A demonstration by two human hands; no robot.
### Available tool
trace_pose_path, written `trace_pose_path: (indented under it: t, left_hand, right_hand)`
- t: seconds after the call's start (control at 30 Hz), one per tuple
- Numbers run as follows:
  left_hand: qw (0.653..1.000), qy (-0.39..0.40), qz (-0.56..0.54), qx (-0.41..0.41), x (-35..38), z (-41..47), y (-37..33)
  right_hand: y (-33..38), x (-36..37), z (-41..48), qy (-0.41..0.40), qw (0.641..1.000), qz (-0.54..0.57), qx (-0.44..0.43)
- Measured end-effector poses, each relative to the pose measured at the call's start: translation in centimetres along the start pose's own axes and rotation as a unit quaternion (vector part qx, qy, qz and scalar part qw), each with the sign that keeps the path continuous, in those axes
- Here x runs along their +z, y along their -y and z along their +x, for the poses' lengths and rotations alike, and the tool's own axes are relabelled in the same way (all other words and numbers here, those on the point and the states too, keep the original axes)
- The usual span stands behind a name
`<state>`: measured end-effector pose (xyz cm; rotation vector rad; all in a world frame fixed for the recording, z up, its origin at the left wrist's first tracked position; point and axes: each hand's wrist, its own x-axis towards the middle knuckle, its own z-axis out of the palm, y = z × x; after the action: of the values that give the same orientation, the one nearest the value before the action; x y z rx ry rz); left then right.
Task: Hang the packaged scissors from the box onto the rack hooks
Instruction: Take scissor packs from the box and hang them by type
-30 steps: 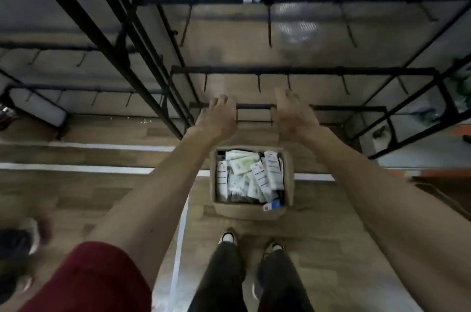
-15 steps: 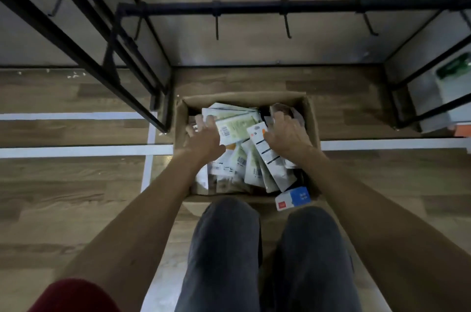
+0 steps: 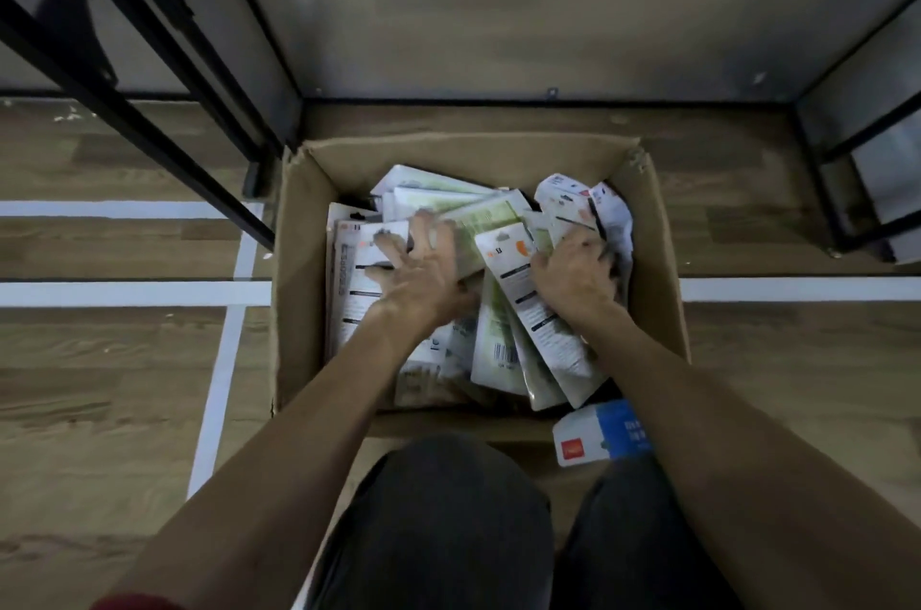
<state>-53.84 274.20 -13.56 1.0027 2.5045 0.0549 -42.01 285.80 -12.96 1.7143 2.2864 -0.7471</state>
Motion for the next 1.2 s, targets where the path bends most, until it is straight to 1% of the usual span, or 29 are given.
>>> trace_pose_path:
  t: [0.03, 0.07, 0.1, 0.13, 0.17, 0.2, 0.27, 0.3, 0.37, 0.47, 0.5, 0.53, 0.57, 0.6, 0.63, 0.7, 0.73, 0.8, 0.83, 0.87, 0.9, 1.0, 1.1, 1.13, 1.2]
  left_hand:
    - [0.999, 0.002, -0.036, 0.010, -0.7, 0.0, 0.4]
    - [0.996, -0.008, -0.090, -0.002, -1.1, 0.3, 1.1]
    - [0.988, -0.038, -0.145, -0.039, -1.4, 0.7, 2.0]
    - [0.973, -0.064, -0.198, -0.096, -1.7, 1.1, 3.1]
    - [0.959, -0.066, -0.228, -0.152, -1.5, 1.4, 4.0]
    - [0.954, -0.033, -0.236, -0.183, -1.3, 1.1, 4.4]
    - [0.961, 0.056, -0.208, -0.174, -0.4, 0.0, 3.7]
    - [0.963, 0.060, -0.201, -0.172, 0.0, -0.5, 2.8]
    - [0.960, 0.041, -0.204, -0.189, 0.1, -0.8, 1.0]
    - [0.960, 0.045, -0.210, -0.178, -2.0, -0.8, 0.4]
    - [0.957, 0.049, -0.230, -0.168, -2.5, -1.0, 0.9]
    - [0.948, 0.059, -0.265, -0.164, -2.6, -1.2, 1.5]
    - [0.935, 0.060, -0.306, -0.169, -2.4, -1.3, 2.3]
    - [0.921, 0.065, -0.338, -0.181, -2.1, -1.3, 3.0]
    - [0.909, 0.069, -0.362, -0.196, -1.8, -1.4, 3.6]
    - [0.887, 0.065, -0.408, -0.205, -1.6, -1.6, 3.8]
    - [0.877, 0.069, -0.430, -0.201, -1.5, -1.5, 3.9]
    - [0.863, 0.079, -0.457, -0.202, -1.6, -1.4, 4.1]
    - [0.858, 0.080, -0.462, -0.210, -1.9, -1.7, 4.1]
    - [0.856, 0.081, -0.462, -0.215, -2.0, -1.9, 4.3]
    - [0.863, 0.092, -0.452, -0.208, -2.0, -2.1, 4.4]
    - [0.879, 0.118, -0.426, -0.177, -0.9, -2.2, 4.5]
    - [0.880, 0.110, -0.429, -0.172, -0.9, -2.3, 3.9]
    - [0.879, 0.109, -0.428, -0.178, -1.1, -2.5, 3.8]
    - [0.898, 0.103, -0.377, -0.205, -1.4, -3.3, 3.2]
  right_hand:
    - [-0.2, 0.0, 0.0, 0.007, 1.000, 0.001, 0.004]
    - [-0.4, 0.1, 0.2, 0.010, 1.000, -0.001, 0.008]
    - [-0.5, 0.1, 0.3, 0.011, 1.000, -0.011, 0.006]
    - [-0.5, 0.0, 0.5, 0.009, 1.000, -0.029, -0.001]
    - [-0.5, -0.2, 0.5, 0.005, 0.999, -0.052, -0.014]
    - [-0.3, -0.3, 0.5, 0.002, 0.997, -0.067, -0.027]
    - [0.7, -0.6, -0.1, -0.002, 0.996, -0.072, -0.057]
    - [1.4, -0.6, -0.7, -0.004, 0.994, -0.075, -0.076]
    - [3.0, -0.6, -2.3, 0.005, 0.989, -0.094, -0.112]
    - [4.8, -1.0, -3.9, 0.040, 0.979, -0.108, -0.165]
    - [5.0, -1.6, -4.0, 0.064, 0.981, -0.083, -0.163]
    - [4.7, -2.0, -3.5, 0.102, 0.984, -0.024, -0.141]
    - [4.0, -2.3, -2.6, 0.150, 0.981, 0.065, -0.109]
    - [3.0, -2.3, -1.7, 0.193, 0.965, 0.161, -0.069]
    - [2.1, -2.4, -1.4, 0.200, 0.957, 0.209, -0.036]
    - [0.4, -1.9, -0.7, 0.170, 0.967, 0.191, 0.007]
    - [-0.3, -1.4, -0.6, 0.171, 0.970, 0.170, 0.018]
    - [-0.8, -0.9, -0.7, 0.186, 0.976, 0.115, 0.026]
    - [-0.8, -0.8, -0.7, 0.174, 0.980, 0.093, 0.025]
    - [-0.6, -1.0, -0.8, 0.170, 0.982, 0.081, 0.031]
    - [-0.4, -1.2, -1.1, 0.177, 0.981, 0.071, 0.038]
    - [0.0, -1.6, -1.6, 0.219, 0.973, 0.065, 0.016]
    - [-0.1, -1.2, -1.0, 0.222, 0.966, 0.133, -0.005]
    - [-0.2, -1.1, -1.0, 0.225, 0.964, 0.137, -0.013]
    - [-0.4, -1.1, -1.2, 0.230, 0.970, 0.075, -0.016]
